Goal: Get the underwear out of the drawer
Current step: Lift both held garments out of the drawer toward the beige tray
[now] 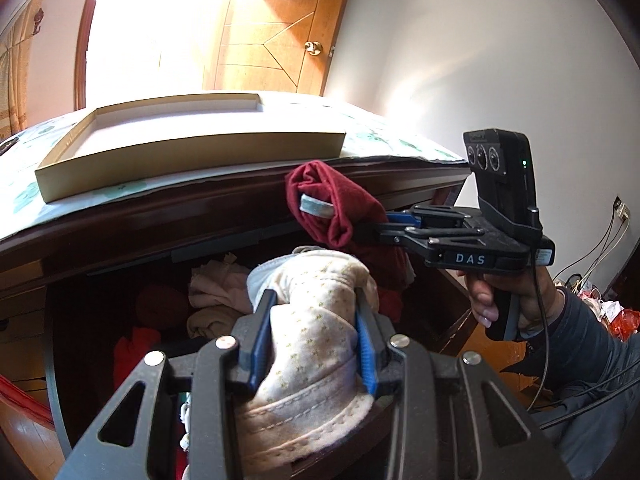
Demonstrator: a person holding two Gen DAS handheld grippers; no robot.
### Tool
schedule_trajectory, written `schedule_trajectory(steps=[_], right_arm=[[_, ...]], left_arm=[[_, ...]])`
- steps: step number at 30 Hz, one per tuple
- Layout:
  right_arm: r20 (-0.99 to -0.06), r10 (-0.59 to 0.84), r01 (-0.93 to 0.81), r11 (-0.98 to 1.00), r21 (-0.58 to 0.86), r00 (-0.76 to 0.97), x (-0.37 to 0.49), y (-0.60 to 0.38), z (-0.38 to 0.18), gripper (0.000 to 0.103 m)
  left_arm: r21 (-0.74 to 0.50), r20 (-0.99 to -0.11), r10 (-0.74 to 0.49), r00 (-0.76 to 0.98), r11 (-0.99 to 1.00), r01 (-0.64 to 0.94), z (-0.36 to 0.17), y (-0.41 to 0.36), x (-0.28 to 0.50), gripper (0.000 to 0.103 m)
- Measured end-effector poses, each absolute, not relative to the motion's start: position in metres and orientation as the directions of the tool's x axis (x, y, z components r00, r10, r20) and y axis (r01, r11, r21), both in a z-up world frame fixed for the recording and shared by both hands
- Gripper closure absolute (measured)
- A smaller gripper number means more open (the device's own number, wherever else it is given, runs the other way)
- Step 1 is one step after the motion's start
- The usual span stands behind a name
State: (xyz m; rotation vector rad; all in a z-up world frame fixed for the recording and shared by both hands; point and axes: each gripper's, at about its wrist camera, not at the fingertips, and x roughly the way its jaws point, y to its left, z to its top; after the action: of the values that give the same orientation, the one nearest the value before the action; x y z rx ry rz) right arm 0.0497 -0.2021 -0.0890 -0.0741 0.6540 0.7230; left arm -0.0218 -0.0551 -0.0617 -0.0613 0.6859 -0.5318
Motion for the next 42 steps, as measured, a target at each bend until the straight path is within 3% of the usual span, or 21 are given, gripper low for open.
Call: schedule_trajectory(steps=[42], right_arm=[[-0.418, 0.627, -0.68, 0.733, 0.029, 0.658, 0.011, -0.203, -0.076, 0.073]], left_arm=[[-0.126, -0.363, -0.328, 0.872, 0.945, 0.303, -0.048, -0.018, -0.043, 0.068]])
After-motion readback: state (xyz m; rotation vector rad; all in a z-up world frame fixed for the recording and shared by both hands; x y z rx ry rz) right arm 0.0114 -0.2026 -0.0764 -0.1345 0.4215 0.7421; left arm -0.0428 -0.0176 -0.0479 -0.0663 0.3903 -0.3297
